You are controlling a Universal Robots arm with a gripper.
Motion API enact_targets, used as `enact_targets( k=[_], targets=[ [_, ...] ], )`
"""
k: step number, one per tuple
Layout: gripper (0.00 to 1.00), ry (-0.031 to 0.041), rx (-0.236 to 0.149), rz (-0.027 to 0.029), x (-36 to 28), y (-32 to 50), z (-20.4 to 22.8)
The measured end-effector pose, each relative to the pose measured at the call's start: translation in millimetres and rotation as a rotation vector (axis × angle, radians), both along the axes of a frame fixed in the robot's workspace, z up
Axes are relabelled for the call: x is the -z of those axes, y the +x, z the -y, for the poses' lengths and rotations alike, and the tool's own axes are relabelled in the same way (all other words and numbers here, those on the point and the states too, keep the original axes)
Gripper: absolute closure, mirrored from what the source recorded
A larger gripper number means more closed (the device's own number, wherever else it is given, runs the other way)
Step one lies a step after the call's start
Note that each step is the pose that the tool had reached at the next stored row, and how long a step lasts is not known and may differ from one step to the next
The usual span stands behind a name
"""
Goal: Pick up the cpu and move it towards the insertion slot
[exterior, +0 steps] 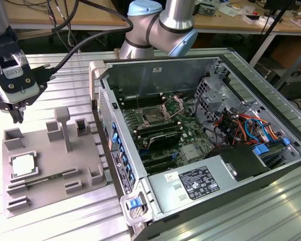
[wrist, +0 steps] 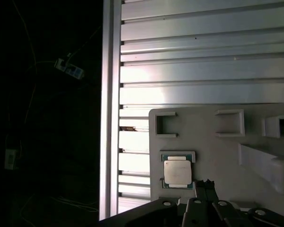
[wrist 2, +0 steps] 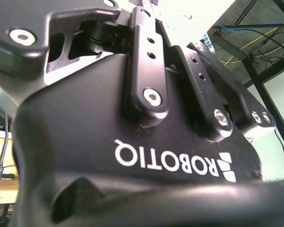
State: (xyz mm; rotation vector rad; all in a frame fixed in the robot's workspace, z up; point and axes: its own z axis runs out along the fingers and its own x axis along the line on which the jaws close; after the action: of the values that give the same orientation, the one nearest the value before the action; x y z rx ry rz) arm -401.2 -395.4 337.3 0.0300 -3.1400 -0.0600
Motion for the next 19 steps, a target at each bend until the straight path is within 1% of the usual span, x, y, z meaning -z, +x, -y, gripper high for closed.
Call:
enact_targets(
  k=[19],
  targets=[
    [0.89, 0.0, 0.0, 0.0001, 4.1, 0.0, 0.0]
  ],
)
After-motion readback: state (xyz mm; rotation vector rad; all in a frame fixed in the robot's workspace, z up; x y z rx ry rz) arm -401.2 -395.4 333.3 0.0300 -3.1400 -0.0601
